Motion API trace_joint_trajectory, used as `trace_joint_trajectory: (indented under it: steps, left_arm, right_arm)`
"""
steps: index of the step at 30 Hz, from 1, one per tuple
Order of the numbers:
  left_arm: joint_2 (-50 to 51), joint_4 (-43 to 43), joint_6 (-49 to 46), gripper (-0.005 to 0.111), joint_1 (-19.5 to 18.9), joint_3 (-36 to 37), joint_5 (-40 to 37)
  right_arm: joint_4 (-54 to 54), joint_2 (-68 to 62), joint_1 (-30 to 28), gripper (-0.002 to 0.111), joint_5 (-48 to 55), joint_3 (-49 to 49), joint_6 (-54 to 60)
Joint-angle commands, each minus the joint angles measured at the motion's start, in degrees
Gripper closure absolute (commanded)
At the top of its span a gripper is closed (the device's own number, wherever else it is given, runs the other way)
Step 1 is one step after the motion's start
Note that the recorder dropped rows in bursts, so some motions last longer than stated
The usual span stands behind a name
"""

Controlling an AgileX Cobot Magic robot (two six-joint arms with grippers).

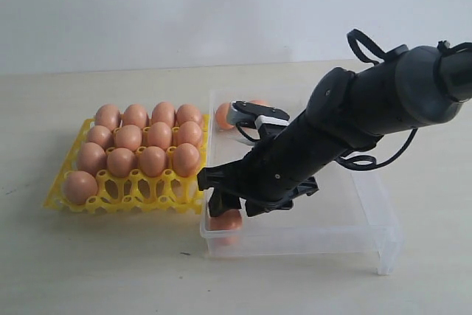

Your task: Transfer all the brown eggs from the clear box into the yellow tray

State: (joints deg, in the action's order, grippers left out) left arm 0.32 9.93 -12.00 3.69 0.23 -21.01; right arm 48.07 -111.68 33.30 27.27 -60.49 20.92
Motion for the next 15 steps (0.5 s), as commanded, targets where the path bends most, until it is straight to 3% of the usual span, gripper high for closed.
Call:
trace_joint_trajectory:
  steps: [1, 11, 13, 14, 15]
  left_arm:
    - [-0.32, -0.12, 0.01, 0.107, 0.25, -0.23, 0.45]
    - [-0.32, -0.12, 0.01, 0.107, 0.25, -0.23, 0.45]
    - [-0.32, -0.12, 0.01, 0.107, 0.25, -0.23, 0.45]
    - [-0.32, -0.12, 0.01, 0.107, 0.25, -0.23, 0.45]
    - [-0.32, -0.12, 0.01, 0.107, 0.25, -0.23, 0.45]
  right_arm:
    - [0.45, -0.74, -0.02, 0.052, -0.73, 0.23, 0.65]
    - [3.75, -1.09, -0.02, 0.055, 0.09, 0.23, 3.80]
    - [4.14, -1.09, -0.02, 0.063, 0.09, 0.23, 6.18]
    - [5.13, -1.09, -0.02, 0.080, 0.09, 0.23, 8.51]
    - [6.15, -1.09, -0.02, 0.090, 0.09, 0.23, 9.72]
